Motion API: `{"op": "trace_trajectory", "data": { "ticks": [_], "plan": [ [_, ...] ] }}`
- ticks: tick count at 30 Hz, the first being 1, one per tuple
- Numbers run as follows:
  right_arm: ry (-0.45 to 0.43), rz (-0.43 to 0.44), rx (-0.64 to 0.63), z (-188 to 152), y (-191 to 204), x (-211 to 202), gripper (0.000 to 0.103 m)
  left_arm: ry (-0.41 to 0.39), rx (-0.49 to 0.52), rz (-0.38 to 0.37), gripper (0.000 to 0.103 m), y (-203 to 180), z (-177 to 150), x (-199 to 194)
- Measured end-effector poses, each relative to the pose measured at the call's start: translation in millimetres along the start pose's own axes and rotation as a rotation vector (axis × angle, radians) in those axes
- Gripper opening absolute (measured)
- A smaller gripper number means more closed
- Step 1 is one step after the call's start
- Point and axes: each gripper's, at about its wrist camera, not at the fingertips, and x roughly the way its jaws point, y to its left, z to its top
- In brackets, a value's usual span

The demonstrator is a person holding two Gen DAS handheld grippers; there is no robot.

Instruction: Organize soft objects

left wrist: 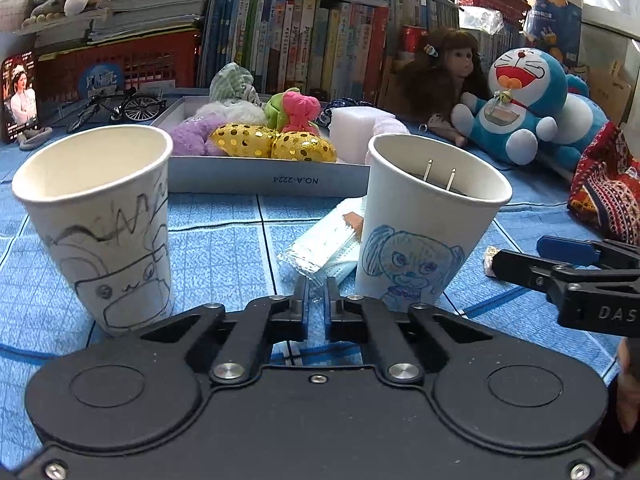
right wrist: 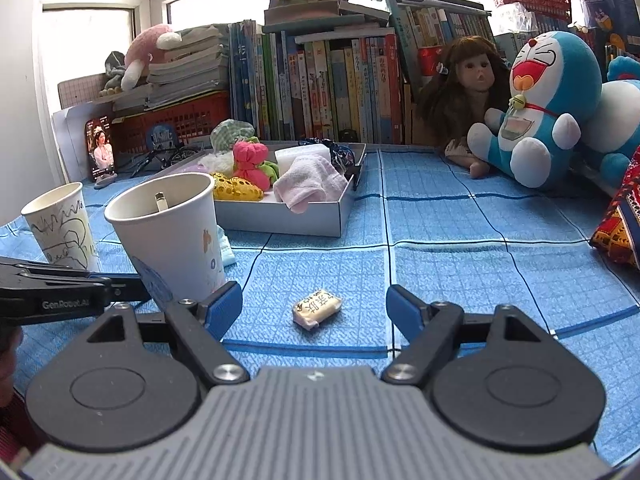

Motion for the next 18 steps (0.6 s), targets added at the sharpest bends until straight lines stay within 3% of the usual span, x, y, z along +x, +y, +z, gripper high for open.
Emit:
{"op": "trace_trajectory", "data": {
  "ticks": [15,18],
  "plan": [
    [0.014,0.007,-0.035,-2.5,8.8,7.0,0.086,0.031,-0.005,-0.039,0.005,9.2,-22.5,-45.2],
    [0.021,0.008,-0.041,-4.1,9.4,9.0,0.086,0.013,0.011,-0.038,0.012,7.1,-24.1,-52.5]
  ]
}}
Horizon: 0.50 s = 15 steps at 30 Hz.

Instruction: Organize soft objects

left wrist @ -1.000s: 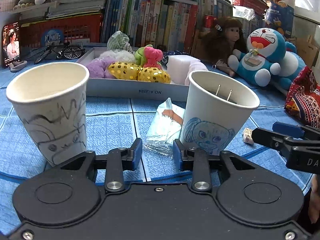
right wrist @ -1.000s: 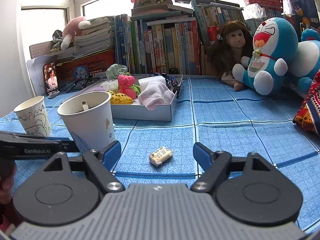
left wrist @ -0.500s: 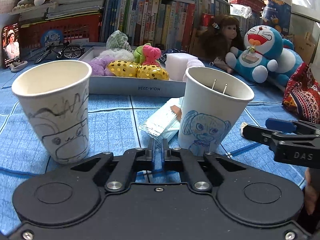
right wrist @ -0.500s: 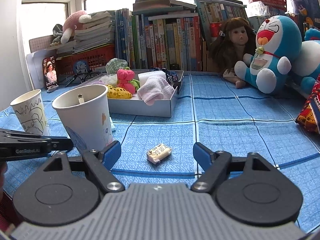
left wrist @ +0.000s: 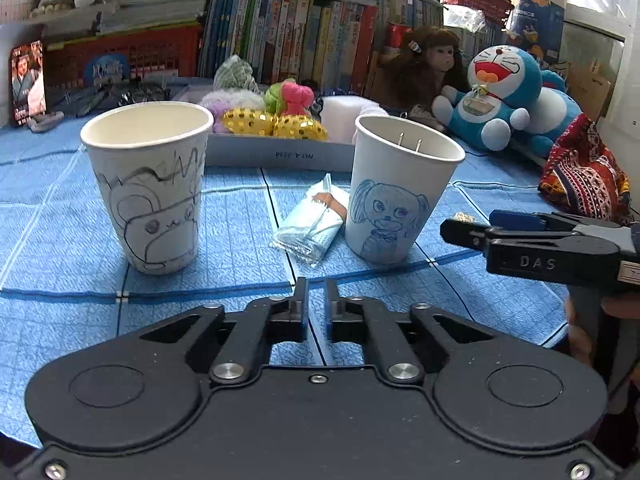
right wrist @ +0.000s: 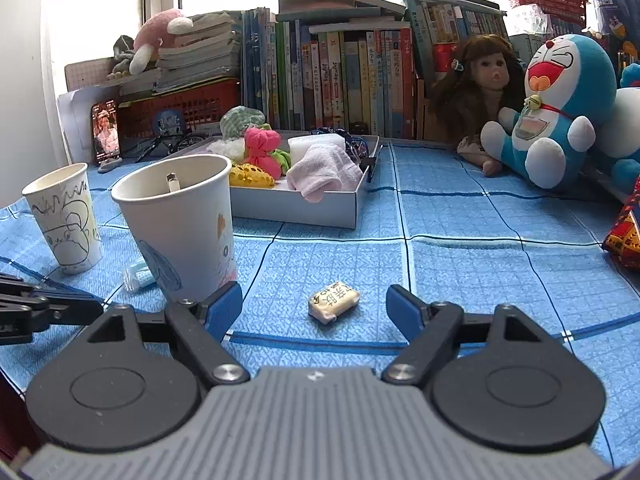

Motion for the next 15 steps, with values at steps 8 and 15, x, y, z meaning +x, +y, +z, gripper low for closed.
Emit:
{"op": "trace_trajectory", "data": {
  "ticks": [8,15],
  "plan": [
    [0.012,0.008,0.008,-2.5,0.0,4.1,0.084,-0.049,0.027,0.054,0.035,-4.4,11.5,11.2],
    [0.011,0.018,-0.038,-7.8,6.3,6.2,0.073,-0.051,0.016,0.090,0.043,-3.2,18.8,30.2]
  ]
}}
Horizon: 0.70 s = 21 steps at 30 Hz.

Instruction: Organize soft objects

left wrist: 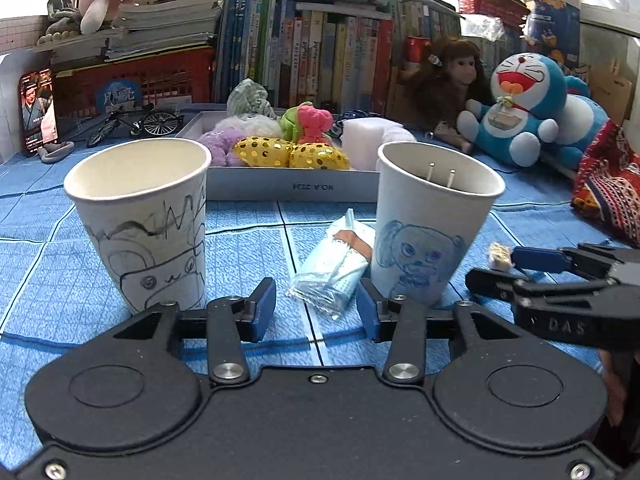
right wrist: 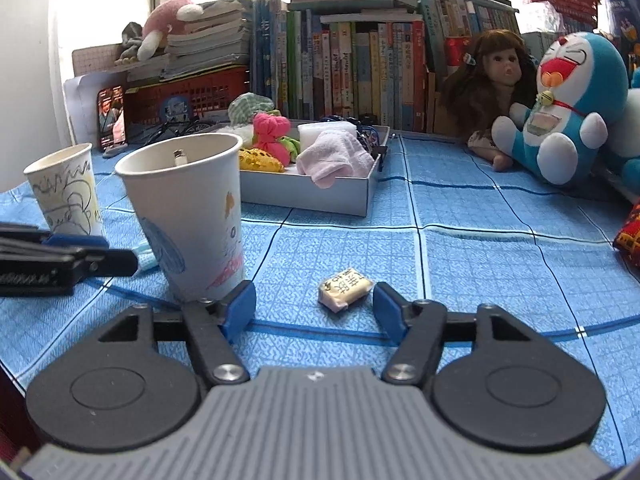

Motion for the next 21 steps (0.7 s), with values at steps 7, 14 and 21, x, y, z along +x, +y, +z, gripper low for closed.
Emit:
{"op": "trace_trajectory", "data": {
  "ticks": [7,14,21],
  "plan": [
    [-0.006,0.006,-0.011,-0.9,1.7,1.7,0.073,0.007,-0.010,0.011,0.043,-2.2,3.1,16.4],
    [-0.013,0.008,-0.009,-1.2,1.6,2.8,0.074,-0.001,0.016,0.019,0.032,-8.3,1.1,17.2],
    [-0.016,0.010,-0.003,-1.7,1.9,2.9,0.074,-0.001,0.013,0.017,0.029,-6.6,-0.7,6.9]
  ]
}}
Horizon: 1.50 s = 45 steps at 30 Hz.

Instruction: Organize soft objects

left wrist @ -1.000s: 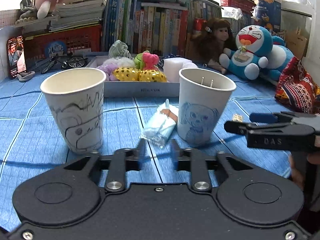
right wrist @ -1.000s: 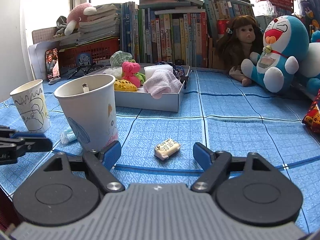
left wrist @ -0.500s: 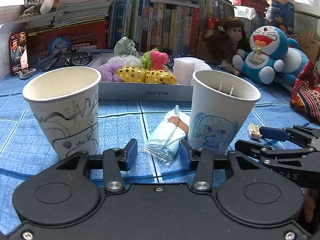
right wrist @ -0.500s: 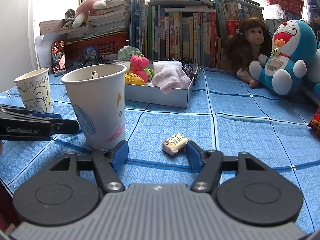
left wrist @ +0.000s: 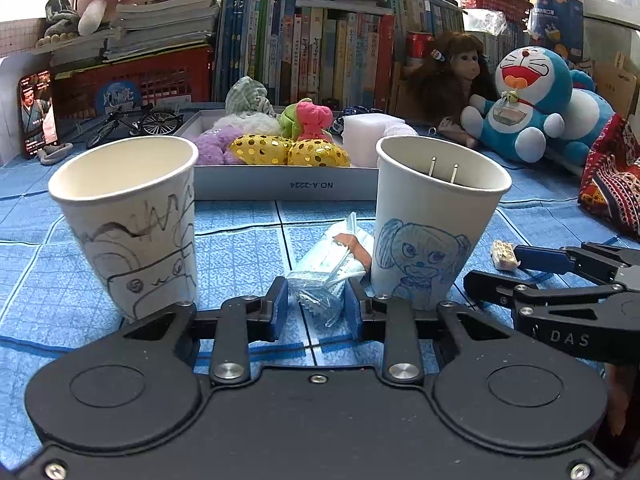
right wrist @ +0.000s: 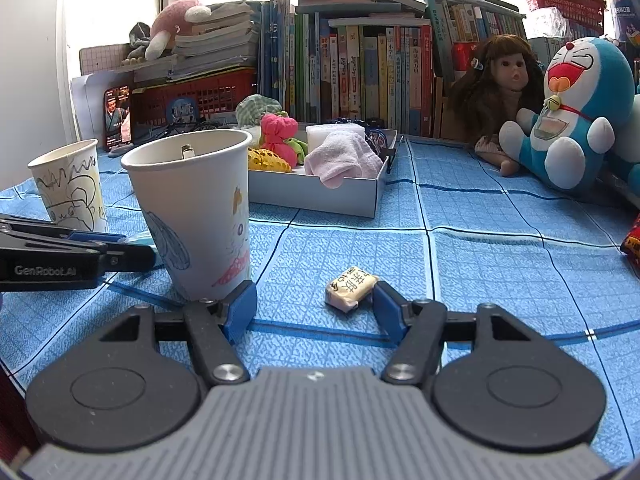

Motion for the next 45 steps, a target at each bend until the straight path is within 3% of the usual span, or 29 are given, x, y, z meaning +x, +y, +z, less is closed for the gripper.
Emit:
{"op": "trace_trajectory", "data": {
  "ticks": [11,14,18,20,26,33,34,36,39,45],
  "plan": [
    [-0.004,-0.004,0.006,-0.2,0.6,-0.8,0.073,0.016,-0.010,0.004,0.029,9.4,-15.6,-33.8],
    [-0.005,-0.006,0.009,-0.6,0.9,-0.9,0.073,0.016,-0.015,-0.009,0.033,11.1,-17.5,-39.9],
    [-0.009,-0.008,0.014,-1.0,1.3,-2.2,0.073,-0.003,0.010,-0.020,0.051,7.3,-15.6,-41.6],
    [-0.013,-0.011,0.019,-0.6,0.7,-3.1,0.074,-0.011,0.034,-0.020,0.056,4.0,-13.2,-38.3],
    [-0.025,-0.049,0.046,2.9,-6.3,-5.4,0.074,0.003,0.064,-0.014,0.058,1.6,-5.0,-19.3],
    [0.002,-0.077,0.055,7.2,-7.8,1.4,0.067,0.041,0.053,-0.024,0.056,1.8,-7.6,-2.8],
    [0.008,-0.081,0.045,7.9,-5.9,2.9,0.063,0.038,0.058,-0.024,0.054,1.1,-8.2,-2.4],
    [0.023,-0.095,0.037,9.5,-2.4,6.2,0.053,0.033,0.064,-0.027,0.032,-0.3,-8.7,-1.7],
    [0.036,-0.119,0.040,12.7,1.1,9.3,0.032,0.043,0.065,-0.030,0.031,-1.8,-5.6,-1.1],
    [0.028,-0.125,0.070,18.2,-0.5,5.1,0.032,0.026,0.060,-0.051,0.031,-1.9,2.3,-17.1]
  ]
}}
